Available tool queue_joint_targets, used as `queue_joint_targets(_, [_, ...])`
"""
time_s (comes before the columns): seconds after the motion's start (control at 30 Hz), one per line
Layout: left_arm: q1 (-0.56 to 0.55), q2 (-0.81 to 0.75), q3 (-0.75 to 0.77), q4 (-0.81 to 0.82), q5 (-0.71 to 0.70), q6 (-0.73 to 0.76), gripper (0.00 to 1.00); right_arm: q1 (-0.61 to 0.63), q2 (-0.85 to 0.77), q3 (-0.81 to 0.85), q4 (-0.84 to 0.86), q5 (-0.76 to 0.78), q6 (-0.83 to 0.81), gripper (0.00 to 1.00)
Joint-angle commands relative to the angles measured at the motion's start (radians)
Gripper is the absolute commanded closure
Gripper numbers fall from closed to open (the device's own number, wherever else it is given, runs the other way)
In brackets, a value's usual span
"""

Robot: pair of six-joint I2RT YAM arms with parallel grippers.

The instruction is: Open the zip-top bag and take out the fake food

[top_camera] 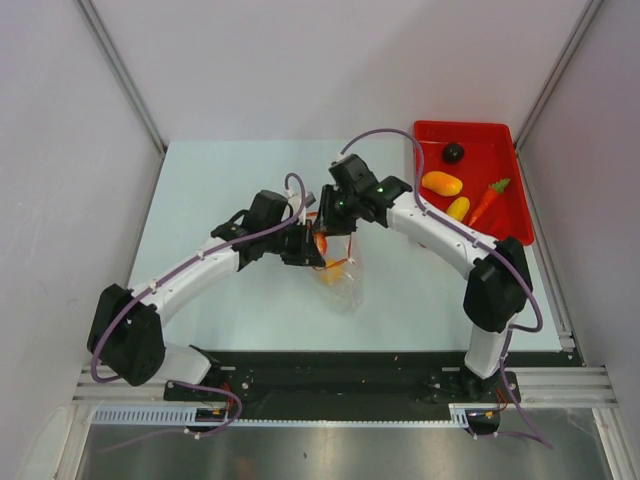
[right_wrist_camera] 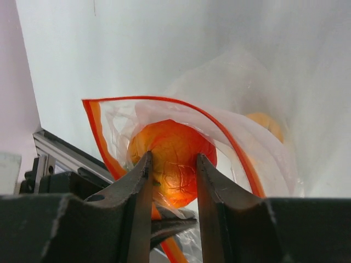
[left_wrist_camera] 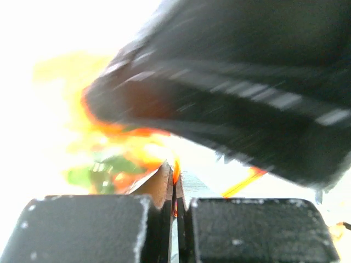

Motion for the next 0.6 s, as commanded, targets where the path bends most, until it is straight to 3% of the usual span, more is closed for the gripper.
queue_joint_targets(0.0, [0.017,-0.033,-0.003,-0.009,-0.087,0.01,1.0,-0.056,-0.146,-0.067,-0.018,-0.04,-0.074,1.0])
queue_joint_targets(0.27, [0.057,-0.05,-0.042,-0.012,-0.108,0.028,1.0,-0.165,-0.327,-0.161,-0.023,-0.115,-0.176,1.0])
queue_joint_targets(0.4, [0.057,-0.036,-0.026,-0.003,-0.087,0.036,1.0,-0.227,-0.341,-0.156,0.063,-0.267,-0.13,1.0])
queue_joint_targets(0.57, [0.057,-0.025,0.02,-0.029,-0.09,0.068,1.0,-0.373,-0.334,-0.155,0.187,-0.325,-0.039,1.0])
